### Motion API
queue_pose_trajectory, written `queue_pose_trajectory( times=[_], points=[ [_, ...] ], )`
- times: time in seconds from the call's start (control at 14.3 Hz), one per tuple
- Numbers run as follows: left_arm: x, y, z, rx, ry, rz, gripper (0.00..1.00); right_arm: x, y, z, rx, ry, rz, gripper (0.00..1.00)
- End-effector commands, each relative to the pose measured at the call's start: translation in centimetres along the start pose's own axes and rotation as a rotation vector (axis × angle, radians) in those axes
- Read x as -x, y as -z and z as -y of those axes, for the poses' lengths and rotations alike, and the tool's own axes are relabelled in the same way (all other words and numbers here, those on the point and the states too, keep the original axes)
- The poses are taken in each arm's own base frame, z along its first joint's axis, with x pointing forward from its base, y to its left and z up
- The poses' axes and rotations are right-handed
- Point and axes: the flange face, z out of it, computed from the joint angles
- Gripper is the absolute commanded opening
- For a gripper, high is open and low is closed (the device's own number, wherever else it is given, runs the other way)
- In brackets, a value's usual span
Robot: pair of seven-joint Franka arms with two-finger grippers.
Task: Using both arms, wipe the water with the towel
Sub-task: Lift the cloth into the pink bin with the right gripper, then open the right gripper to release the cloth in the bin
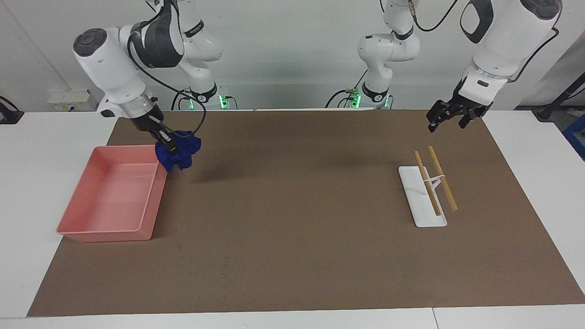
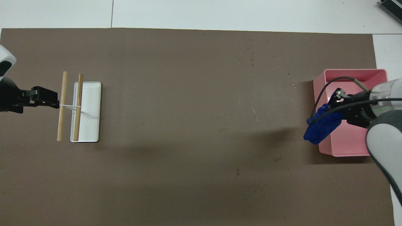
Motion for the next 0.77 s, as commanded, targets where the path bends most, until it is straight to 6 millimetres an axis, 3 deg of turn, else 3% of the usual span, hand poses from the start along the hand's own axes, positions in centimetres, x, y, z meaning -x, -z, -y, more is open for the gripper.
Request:
queue_pose_trajectory(
  times=[0.0, 0.14, 0.35, 0.7],
  points=[
    [0.5, 0.1, -0.1, 0.011, -0.013, -0.009, 1.0, -4.7, 0.9, -2.4, 0.016, 0.099, -0.023, 0.0],
    [0.5, 0.1, -0.2, 0.013, -0.011, -0.01, 1.0, -7.7, 0.5, -6.5, 0.013, 0.17, -0.039, 0.0],
    [0.5, -0.1, -0.3, 0.011, -0.01, -0.006, 1.0, -11.8, -4.3, -9.7, 0.015, 0.231, -0.028, 0.0],
    [0.5, -0.1, -0.3, 0.011, -0.01, -0.006, 1.0, -10.4, -12.3, -12.0, 0.038, 0.241, 0.036, 0.0]
  ],
)
